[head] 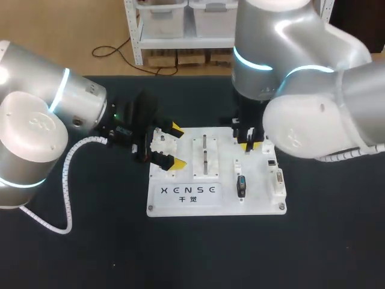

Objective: Insert the Ethernet cable into its matching sockets.

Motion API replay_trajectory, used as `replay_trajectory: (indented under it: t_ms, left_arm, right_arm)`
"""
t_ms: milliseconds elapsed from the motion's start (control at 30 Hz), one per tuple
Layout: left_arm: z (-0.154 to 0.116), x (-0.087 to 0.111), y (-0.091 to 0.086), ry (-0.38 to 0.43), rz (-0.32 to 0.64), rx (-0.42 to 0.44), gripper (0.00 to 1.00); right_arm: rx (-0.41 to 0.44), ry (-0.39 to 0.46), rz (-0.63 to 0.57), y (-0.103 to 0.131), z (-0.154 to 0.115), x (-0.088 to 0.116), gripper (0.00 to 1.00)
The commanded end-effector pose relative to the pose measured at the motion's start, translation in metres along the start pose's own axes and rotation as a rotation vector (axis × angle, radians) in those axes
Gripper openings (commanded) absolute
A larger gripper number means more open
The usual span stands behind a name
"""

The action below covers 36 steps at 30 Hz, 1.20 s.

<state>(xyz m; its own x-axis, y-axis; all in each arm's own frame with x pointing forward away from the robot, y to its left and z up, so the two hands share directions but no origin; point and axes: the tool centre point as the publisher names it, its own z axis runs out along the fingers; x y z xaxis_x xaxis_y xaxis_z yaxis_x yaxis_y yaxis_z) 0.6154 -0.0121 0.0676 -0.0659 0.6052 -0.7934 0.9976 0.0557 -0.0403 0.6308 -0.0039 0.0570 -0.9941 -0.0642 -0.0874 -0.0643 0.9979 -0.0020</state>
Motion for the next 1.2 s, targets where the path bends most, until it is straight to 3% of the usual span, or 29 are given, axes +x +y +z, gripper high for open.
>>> replay_trajectory:
  t_ms: [33,367,1200]
  left_arm:
    - [0.001,0.001,0.001,-0.001,0.001,0.000,1.00]
    - [0.001,0.001,0.001,-0.001,0.001,0.000,1.00]
    - [0.001,0.001,0.001,-0.001,0.001,0.000,1.00]
  right_arm:
    - [-0.002,-0.008,0.019,-0.015,-0.005,0.006,0.00]
    - [0.007,-0.004,0.058,-0.039,0.000,0.012,0.00]
    - [0.008,0.031,0.070,-0.051,0.020,0.016,0.00]
